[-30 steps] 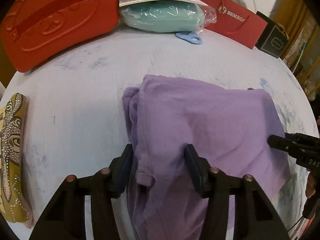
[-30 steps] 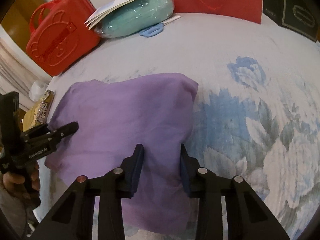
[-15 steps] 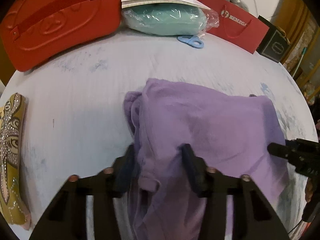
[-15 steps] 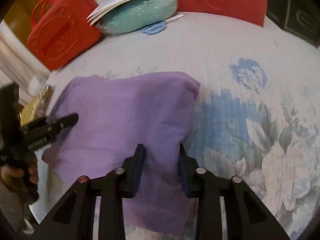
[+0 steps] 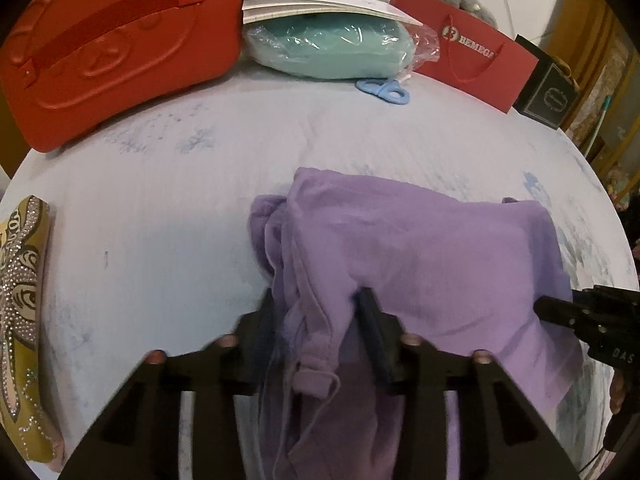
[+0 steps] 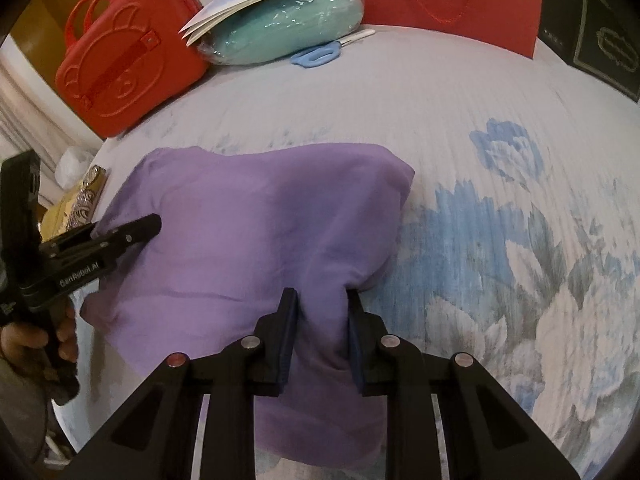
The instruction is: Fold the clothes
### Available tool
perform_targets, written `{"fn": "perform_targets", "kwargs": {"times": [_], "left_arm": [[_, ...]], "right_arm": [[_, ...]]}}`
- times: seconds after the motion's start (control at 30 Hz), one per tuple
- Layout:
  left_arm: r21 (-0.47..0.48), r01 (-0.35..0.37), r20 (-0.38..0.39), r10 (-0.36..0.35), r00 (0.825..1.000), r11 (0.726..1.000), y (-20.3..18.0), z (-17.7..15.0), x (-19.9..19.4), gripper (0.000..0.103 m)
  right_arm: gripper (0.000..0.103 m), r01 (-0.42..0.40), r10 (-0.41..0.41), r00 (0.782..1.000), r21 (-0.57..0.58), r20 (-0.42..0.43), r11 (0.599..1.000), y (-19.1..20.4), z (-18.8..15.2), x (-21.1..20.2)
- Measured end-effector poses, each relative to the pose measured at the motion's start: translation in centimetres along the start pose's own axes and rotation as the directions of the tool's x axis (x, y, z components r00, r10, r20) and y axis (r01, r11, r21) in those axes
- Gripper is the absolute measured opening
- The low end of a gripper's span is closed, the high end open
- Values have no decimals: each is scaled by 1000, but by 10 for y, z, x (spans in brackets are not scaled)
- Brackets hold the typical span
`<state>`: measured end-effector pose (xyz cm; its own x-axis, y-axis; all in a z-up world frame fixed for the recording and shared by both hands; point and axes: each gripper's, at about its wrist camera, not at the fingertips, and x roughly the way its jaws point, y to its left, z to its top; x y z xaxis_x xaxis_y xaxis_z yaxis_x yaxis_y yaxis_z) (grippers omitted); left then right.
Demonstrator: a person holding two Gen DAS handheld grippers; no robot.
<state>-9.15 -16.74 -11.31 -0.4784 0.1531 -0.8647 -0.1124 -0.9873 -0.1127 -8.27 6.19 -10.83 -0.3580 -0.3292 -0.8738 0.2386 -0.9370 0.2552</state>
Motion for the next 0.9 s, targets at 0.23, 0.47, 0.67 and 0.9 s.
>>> {"fn": "perform_targets", "kwargs": {"times": [0.23,0.47,0.67,0.9], "left_arm": [[-9,34,10,-34,999,999,2,1,3,15],[-9,60,26,-60,998,998,3,3,6,20],[-3,-15,24,15,1000,1000,-10,-5,-6,9],[27,-16,84,14,996,1000,-42,-20,-60,8]], "right_arm": [[23,10,-10,1000,-27,9,1000,2,-1,-1],[22,16,-15,1000,-35,18,999,3,-1,0],[11,42,-41,999,-45,33,998,10,-8,-11],[10,24,-20,994,-44,105,999,17,-20,-52]]}}
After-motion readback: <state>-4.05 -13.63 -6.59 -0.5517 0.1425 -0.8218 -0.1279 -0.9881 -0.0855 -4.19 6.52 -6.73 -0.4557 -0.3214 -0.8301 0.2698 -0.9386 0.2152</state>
